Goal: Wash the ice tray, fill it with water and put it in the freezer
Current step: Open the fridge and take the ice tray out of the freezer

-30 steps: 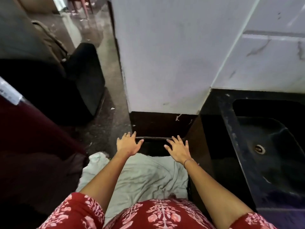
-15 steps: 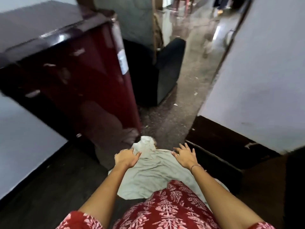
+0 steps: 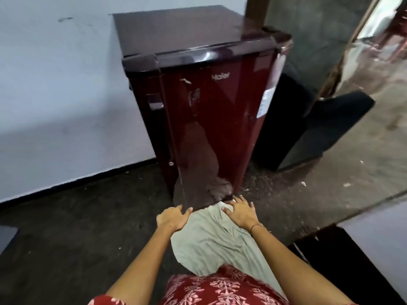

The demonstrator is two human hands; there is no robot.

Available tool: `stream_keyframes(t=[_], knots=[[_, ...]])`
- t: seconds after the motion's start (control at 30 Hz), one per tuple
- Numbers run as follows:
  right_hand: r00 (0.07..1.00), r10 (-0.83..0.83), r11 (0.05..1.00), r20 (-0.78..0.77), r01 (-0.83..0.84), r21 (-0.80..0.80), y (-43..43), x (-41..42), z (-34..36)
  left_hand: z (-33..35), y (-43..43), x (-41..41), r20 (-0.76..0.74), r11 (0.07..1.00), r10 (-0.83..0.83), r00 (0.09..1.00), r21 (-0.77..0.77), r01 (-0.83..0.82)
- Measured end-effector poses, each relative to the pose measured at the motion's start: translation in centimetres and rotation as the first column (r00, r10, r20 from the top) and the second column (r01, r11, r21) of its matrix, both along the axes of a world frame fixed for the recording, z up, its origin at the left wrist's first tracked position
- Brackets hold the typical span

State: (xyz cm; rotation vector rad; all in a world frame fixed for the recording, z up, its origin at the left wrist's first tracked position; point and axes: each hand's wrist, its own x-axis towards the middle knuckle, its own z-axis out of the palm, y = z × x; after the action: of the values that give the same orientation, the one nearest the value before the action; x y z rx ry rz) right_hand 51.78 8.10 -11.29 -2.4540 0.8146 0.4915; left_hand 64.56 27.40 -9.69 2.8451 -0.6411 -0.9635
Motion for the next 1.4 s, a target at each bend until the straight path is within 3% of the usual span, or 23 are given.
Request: stream_keyframes(t=[0.23,0.4,0.5,0.67,0.77,0.87,1.03,1.1,1.2,1.4], knots=[[0.990,-0.024,0.972,0.142,-0.010,0.234,-0.9,7.3,1.6,1.6,-1.5,1.8,0.019,0.971,0.231,0.973,-0.071,-0.229],[0.941,-0.186,0.867,0.283,0.022,0.498,-0.4,12.8,4.5,3.2,-1.8,4.2,0.007,0.892,0.410,0.912,-0.212,-0.399],[0.904,-0.253,0.784,0.344,-0.017,0.620,0.2,16.1,6.5,5.0,-2.6,6.3,-0.028,0.796,0.527,0.849,-0.334,-0.505],[0.841,-0.386,0.662,0.378,-0.033,0.749,1.8,21.6,9.3,9.0,-4.7,10.6,-0.058,0.523,0.721,0.690,-0.607,-0.598],[0.839,-0.410,0.623,0.357,-0.029,0.782,2.7,23.8,9.9,11.6,-6.0,13.0,-0.079,0.399,0.729,0.680,-0.759,-0.515],[0.845,-0.430,0.599,0.319,0.002,0.801,3.9,25.3,9.5,13.7,-7.2,14.4,-0.079,0.342,0.715,0.694,-0.827,-0.447],[0.827,-0.468,0.502,0.311,-0.041,0.864,4.1,26.9,8.9,15.1,-9.0,16.1,-0.147,0.290,0.679,0.720,-0.847,-0.446],[0.805,-0.509,0.440,0.304,-0.060,0.896,4.0,27.4,8.4,14.8,-9.4,17.0,-0.269,0.195,0.648,0.713,-0.846,-0.497],[0.805,-0.519,0.438,0.288,-0.039,0.898,3.9,28.1,7.9,14.7,-9.6,17.8,-0.480,0.033,0.537,0.694,-0.810,-0.585],[0.769,-0.561,0.410,0.307,-0.064,0.910,4.2,28.7,8.0,14.6,-10.2,17.6,-0.494,-0.104,0.504,0.708,-0.849,-0.518]])
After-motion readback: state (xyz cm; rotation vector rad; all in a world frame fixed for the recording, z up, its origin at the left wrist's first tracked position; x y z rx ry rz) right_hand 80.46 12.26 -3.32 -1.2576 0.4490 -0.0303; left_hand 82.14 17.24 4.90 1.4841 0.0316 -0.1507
